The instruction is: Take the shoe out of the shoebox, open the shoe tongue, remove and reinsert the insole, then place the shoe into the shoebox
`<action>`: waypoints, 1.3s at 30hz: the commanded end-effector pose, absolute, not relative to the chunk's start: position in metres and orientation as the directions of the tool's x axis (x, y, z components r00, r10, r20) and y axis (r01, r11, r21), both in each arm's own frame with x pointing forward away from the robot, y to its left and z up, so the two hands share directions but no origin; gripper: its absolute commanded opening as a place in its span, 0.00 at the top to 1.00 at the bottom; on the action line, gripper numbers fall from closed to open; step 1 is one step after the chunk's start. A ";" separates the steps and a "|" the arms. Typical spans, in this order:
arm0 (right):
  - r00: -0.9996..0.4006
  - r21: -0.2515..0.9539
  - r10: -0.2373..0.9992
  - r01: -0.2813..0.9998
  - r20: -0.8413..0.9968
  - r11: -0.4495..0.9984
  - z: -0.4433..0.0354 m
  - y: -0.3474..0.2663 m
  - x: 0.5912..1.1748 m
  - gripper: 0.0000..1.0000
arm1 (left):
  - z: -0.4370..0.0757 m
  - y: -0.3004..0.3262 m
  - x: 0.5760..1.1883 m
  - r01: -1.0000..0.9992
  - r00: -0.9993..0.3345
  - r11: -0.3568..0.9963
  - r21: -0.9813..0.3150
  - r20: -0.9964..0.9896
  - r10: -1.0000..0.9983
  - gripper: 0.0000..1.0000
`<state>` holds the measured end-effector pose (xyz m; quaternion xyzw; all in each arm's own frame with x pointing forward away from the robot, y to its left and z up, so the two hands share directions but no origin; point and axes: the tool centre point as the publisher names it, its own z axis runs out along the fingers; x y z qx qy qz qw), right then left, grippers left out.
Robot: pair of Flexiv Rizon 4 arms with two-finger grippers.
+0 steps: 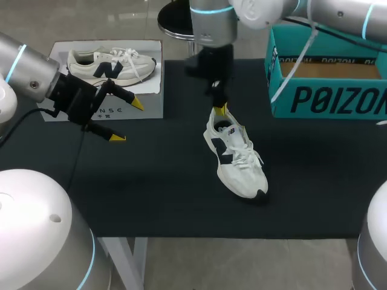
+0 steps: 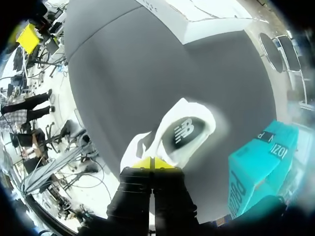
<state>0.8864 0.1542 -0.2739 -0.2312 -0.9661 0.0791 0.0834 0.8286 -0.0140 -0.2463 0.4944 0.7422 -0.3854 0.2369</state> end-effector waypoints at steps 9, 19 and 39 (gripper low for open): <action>-1.000 0.218 0.013 0.008 -0.021 0.976 -0.251 0.142 0.888 1.00 | -0.246 -0.014 0.829 0.917 -0.399 0.215 -0.337 -0.731 0.554 0.00; -0.998 0.165 0.063 0.065 0.021 0.984 -0.250 0.140 0.891 1.00 | -0.246 -0.014 0.829 0.917 -0.399 0.215 -0.337 -0.731 0.554 0.00; -0.986 0.092 -0.156 -0.161 -0.057 0.983 -0.281 0.156 0.949 1.00 | -0.246 -0.014 0.829 0.917 -0.399 0.215 -0.337 -0.731 0.554 0.00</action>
